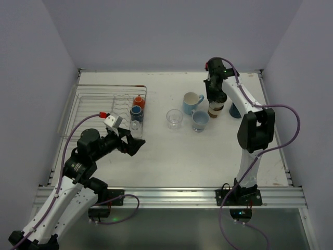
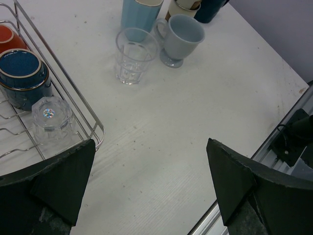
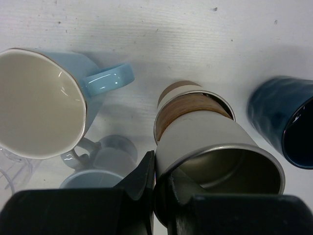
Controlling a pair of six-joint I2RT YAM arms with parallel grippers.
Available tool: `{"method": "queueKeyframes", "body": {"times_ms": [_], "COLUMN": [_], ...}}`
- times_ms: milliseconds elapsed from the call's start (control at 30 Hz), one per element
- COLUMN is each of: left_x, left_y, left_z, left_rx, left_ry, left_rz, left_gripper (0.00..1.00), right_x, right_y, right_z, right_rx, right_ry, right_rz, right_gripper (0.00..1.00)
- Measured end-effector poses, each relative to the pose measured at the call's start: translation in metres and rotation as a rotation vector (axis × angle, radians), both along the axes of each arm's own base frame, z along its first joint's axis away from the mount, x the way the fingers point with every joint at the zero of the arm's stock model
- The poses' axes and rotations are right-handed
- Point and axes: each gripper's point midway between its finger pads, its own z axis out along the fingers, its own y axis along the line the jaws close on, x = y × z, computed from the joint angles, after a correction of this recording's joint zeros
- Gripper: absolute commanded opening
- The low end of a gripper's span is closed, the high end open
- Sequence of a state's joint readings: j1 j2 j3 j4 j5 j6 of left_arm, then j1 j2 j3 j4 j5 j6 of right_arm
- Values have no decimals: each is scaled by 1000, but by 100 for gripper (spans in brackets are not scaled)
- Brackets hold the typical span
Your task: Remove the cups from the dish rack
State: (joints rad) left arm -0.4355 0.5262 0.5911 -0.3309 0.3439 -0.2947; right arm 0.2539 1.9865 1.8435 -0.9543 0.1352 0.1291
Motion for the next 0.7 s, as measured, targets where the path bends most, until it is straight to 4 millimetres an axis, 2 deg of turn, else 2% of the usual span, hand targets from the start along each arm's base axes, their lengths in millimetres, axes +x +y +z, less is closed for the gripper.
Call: {"method": "queueKeyframes", "body": {"times_ms": [300,433,467,600,700], "left_x": [1,2,2,5,10], "left_y": [1,1,1,3,5], "left_z": [0,-1,-2,-5,-8], "left_rx": [1,3,4,11,22], "left_ry": [1,5,7,16,28], "left_rz": [3,7,9,26,48], "left_gripper": [100,100,100,100,100], "right_x": [2,2,2,2,2], "right_y": [-3,-3,-3,-3,-3], "right_z": [-4,-10,-11,-11,-10], "right_rx": [-2,-6,-6,-7,-6], "right_ry": [4,19,22,22,20], "right_rz": [-4,-4,-5,-5,-5], "right_gripper": [2,16,25,41,49]}}
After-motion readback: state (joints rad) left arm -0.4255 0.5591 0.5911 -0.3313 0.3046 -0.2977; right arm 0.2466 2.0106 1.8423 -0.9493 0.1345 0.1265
